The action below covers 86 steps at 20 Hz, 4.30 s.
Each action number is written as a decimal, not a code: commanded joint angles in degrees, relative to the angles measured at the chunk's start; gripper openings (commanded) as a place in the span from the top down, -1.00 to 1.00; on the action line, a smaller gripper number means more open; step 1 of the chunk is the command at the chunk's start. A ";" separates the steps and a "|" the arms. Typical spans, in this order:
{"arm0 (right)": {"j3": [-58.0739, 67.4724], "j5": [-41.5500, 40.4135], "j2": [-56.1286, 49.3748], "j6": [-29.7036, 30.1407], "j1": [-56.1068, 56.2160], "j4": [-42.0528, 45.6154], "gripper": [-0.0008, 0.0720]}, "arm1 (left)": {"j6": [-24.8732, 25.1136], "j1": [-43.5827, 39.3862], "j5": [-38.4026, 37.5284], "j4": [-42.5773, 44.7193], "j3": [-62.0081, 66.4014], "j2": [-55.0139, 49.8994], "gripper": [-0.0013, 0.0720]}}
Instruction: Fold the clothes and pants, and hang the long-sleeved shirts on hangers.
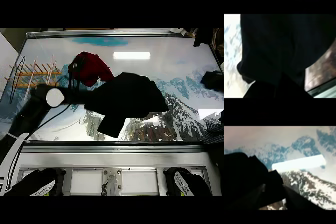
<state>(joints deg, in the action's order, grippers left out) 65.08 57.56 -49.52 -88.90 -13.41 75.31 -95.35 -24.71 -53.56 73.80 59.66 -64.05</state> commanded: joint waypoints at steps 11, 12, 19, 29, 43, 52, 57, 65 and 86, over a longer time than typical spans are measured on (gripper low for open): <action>-18.56 -15.58 -25.81 17.90 21.00 -46.90 -0.99 | -1.09 6.60 0.63 -0.44 -14.29 -0.52 0.92; -18.08 -16.26 -27.54 21.05 22.45 -51.76 -0.99 | -1.07 6.60 0.63 -0.44 -14.29 -0.52 0.92; -14.69 -16.41 -31.17 26.21 26.10 -56.72 -0.51 | -1.07 6.60 0.63 -0.42 -14.29 -0.52 0.92; 28.61 -0.13 -27.74 12.09 26.95 -31.71 0.93 | 1.46 13.79 -4.61 7.23 34.49 8.13 0.92; 22.53 9.33 -27.39 -1.18 28.44 15.30 0.92 | 4.37 -14.16 -20.28 8.57 32.09 -9.73 0.77; 17.51 9.97 -20.85 -1.97 14.71 14.36 -0.25 | -1.46 -12.44 -15.39 15.98 22.67 -13.07 -0.80; 7.10 9.99 -16.33 3.32 16.24 2.34 -0.29 | -4.66 3.72 -7.72 7.91 12.94 -9.94 -0.80; -17.44 -2.67 -21.64 3.61 23.02 -13.70 -0.93 | 11.65 19.52 5.64 -26.99 2.21 -19.93 -0.79; 19.67 6.69 -11.54 3.61 27.54 0.00 0.93 | 12.04 21.46 -3.89 -27.28 30.42 -0.59 0.92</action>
<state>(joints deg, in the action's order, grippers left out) 71.20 56.95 -67.81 -85.25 16.64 70.11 -83.46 -3.42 -52.90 46.46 80.88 -73.17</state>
